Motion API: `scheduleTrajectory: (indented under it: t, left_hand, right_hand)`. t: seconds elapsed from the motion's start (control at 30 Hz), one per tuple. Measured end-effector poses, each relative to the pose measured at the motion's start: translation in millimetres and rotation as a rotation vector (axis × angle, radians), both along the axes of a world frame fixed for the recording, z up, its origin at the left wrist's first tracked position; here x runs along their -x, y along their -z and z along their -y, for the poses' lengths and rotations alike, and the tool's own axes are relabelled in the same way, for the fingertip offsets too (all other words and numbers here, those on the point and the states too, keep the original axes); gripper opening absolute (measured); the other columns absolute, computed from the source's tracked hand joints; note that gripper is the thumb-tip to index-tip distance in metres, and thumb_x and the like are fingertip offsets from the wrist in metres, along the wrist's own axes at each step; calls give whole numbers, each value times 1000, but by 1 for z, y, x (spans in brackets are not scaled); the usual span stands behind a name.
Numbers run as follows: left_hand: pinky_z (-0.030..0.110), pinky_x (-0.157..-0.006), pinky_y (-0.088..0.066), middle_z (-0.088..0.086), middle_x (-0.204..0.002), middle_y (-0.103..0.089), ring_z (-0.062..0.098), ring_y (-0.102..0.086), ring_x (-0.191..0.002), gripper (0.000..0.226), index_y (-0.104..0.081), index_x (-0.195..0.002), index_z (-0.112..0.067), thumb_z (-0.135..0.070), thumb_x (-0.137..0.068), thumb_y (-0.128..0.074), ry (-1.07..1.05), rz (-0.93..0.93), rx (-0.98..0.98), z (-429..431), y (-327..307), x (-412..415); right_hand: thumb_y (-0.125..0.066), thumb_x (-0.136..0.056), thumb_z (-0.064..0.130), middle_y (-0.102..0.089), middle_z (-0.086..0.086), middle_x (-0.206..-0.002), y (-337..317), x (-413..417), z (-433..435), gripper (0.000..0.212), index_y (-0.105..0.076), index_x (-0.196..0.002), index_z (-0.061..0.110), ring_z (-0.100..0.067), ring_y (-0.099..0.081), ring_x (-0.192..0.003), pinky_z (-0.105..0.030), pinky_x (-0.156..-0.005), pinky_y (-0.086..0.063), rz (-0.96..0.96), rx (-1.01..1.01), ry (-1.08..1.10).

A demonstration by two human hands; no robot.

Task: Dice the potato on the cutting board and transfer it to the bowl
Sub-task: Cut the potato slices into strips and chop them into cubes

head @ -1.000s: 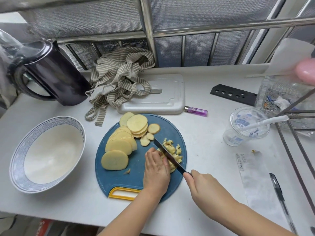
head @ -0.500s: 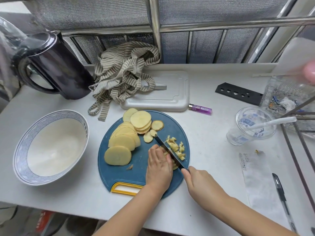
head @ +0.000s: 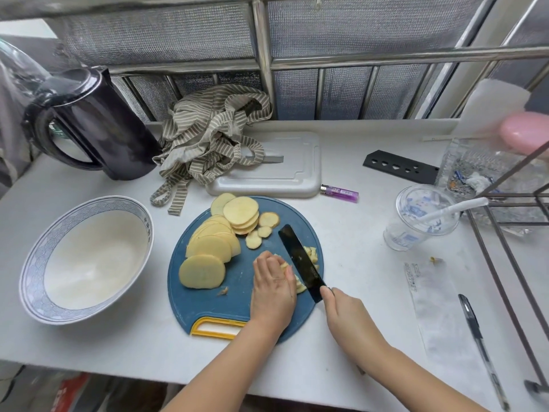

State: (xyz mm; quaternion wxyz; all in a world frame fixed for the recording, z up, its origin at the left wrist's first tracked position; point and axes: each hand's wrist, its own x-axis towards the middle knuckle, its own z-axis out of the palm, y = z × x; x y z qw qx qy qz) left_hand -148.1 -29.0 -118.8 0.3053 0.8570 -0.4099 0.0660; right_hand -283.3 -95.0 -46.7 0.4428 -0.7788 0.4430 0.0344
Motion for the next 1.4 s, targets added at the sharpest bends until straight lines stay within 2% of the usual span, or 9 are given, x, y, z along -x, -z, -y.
scheduleTrajectory:
  t: [0.13,0.2,0.33,0.47,0.63,0.73,0.9,1.17,1.4]
  left_hand:
    - [30,-82,-36,10,-102,-43,21,-40,-92,16,-40,-99,-11,-26,-94,-36,13,-16,5,0,-3,0]
    - [31,-83,-40,9,-103,-44,20,-40,-93,19,-40,-100,-11,-29,-94,-36,8,-61,-3,0,-5,0]
    - [33,-91,-39,7,-112,-44,18,-40,-104,36,-48,-108,-8,-38,-95,-34,48,-192,25,-5,-12,0]
    - [24,-101,-29,-3,-118,-39,12,-38,-115,44,-51,-115,-8,-42,-95,-32,93,-306,98,-8,-18,-2]
    - [8,-100,-20,-3,-114,-38,6,-33,-111,39,-54,-106,-7,-39,-95,-34,83,-299,153,-11,-21,-5]
    - [1,-97,-16,-3,-113,-38,5,-31,-107,38,-55,-104,-7,-37,-94,-35,81,-285,131,-13,-22,-7]
    - [3,-97,-17,-1,-114,-38,5,-32,-109,42,-54,-106,-6,-41,-93,-36,80,-300,109,-15,-24,-6]
    - [22,-103,-26,6,-132,-33,17,-31,-125,64,-43,-127,-6,-53,-85,-48,123,-254,-6,-30,-20,-1]
    - [12,-104,-19,9,-135,-33,17,-30,-129,59,-43,-130,-4,-40,-86,-57,138,-270,-8,-30,-18,-1]
  right_hand:
    - [-28,-104,39,-52,1,-69,-2,1,-1,43,-43,-69,20,-22,-51,-73,-32,-64,-33,15,7,-5]
    - [-28,-104,40,-51,1,-68,-3,1,1,43,-42,-68,20,-19,-48,-68,-30,-60,-33,17,-6,-15]
    - [-31,-103,41,-49,1,-65,-10,7,4,45,-41,-66,19,-15,-44,-60,-27,-57,-33,65,-57,5]
    - [-33,-102,42,-47,2,-62,-17,17,4,43,-41,-66,19,-16,-43,-59,-31,-60,-34,99,-37,1]
    - [-30,-102,43,-48,2,-62,-21,23,2,42,-45,-73,17,-17,-43,-58,-30,-56,-31,86,55,-65]
    - [-29,-102,44,-45,3,-61,-20,25,-3,41,-39,-71,20,-20,-44,-60,-30,-55,-31,84,98,-85]
    - [-27,-102,46,-48,-1,-66,-19,19,-6,40,-35,-71,22,-27,-46,-67,-38,-64,-37,25,141,-78]
    - [-23,-102,49,-61,-9,-86,-19,12,1,41,-43,-84,17,-27,-46,-73,-37,-68,-40,-127,228,-193]
    - [-23,-102,50,-50,-1,-75,-23,19,-3,40,-40,-83,19,-27,-44,-71,-36,-65,-36,-122,248,-216]
